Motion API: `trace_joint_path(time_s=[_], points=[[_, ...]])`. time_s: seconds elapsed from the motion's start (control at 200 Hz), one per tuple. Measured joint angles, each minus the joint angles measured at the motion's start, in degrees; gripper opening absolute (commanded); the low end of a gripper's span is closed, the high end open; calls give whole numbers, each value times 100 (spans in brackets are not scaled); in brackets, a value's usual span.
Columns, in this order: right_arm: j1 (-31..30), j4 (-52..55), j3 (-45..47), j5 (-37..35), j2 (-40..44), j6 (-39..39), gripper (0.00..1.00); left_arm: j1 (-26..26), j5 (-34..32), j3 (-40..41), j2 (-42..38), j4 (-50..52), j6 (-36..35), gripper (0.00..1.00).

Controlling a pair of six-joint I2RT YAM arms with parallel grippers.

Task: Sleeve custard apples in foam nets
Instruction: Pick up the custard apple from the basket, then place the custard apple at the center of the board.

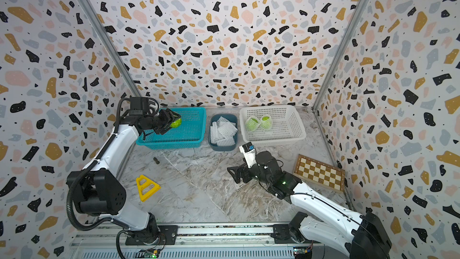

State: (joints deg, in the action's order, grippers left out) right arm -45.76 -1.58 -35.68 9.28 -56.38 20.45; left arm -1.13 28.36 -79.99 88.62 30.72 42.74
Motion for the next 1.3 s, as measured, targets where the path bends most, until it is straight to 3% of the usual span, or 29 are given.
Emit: trace_joint_path(time_s=[0.28,0.506,0.736,1.056,1.302], points=[[11,-796,-9,160,-57,0,100,656,518,1746,-1274,-1010,1088,70],[15,-2437,345,476,-94,11,100,1744,669,2780,-1908,-1853,2039,70],[-87,-3971,1360,562,-136,-4,100,2568,577,3202,-2286,-2391,2675,70],[-769,-4483,1005,-2,-752,-219,100,3198,310,3292,-2437,-2929,3198,70],[-839,-4559,807,-98,-986,-374,100,3504,280,3314,-2422,-3254,3383,70]])
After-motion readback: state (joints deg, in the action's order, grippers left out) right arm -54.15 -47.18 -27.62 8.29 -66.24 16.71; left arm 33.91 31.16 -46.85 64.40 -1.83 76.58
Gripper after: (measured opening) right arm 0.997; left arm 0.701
